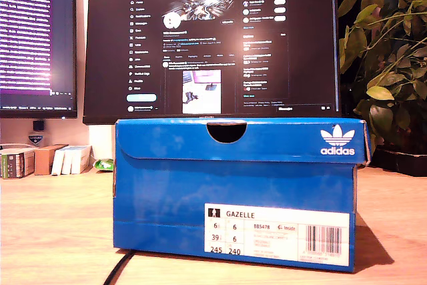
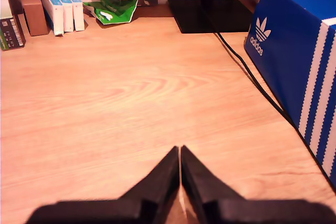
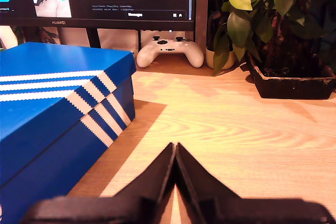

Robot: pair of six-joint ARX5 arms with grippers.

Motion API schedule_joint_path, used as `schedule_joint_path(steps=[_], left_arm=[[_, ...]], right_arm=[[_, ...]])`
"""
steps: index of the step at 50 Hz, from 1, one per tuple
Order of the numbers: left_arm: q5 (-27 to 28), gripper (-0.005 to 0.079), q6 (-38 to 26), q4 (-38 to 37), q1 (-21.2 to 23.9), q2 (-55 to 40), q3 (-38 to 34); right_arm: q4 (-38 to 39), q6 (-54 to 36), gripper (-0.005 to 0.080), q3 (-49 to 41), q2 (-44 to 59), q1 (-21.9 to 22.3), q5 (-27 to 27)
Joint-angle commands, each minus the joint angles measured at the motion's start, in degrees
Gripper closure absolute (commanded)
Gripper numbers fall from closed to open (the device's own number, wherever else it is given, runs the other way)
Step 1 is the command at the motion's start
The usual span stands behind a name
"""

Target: Close the blue shoebox by pushing the lid with your left arm and holding the box in place with your right arm

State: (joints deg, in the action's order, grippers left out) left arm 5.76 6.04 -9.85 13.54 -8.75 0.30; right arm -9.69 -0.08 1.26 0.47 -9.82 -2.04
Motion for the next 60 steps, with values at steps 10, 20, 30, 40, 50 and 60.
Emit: schedule_joint_path(steps=[10,20,30,40,50,60], left_arm=[[0.22,0.0761,0.13,-1.73,-1.9,6.64,-1.77],[0.17,0.0761,-0.02,-1.51,-6.29,9.44,-1.77],[0.04,0.0761,-0.02,-1.7,-9.33,9.44,-1.77],[0.0,0.0761,-0.02,-1.7,-10.29,9.44,-1.77],[0.0,0.0761,-0.02,-1.7,-10.29,9.44,-1.77],[0.0,0.0761,-0.02,-1.7,-10.29,9.44,-1.77]], right_arm=[[0.48,0.07,0.0764,-1.01,-0.37,2.69,0.15],[0.5,0.09,0.0764,-1.01,-0.37,7.28,0.11],[0.5,0.09,0.0764,-1.01,-0.37,11.8,0.11],[0.46,0.07,0.0764,-1.01,-0.37,13.0,-0.04],[0.46,0.07,0.0764,-1.01,-0.37,12.98,-0.02],[0.46,0.09,0.0764,-1.01,-0.37,12.98,-0.02]])
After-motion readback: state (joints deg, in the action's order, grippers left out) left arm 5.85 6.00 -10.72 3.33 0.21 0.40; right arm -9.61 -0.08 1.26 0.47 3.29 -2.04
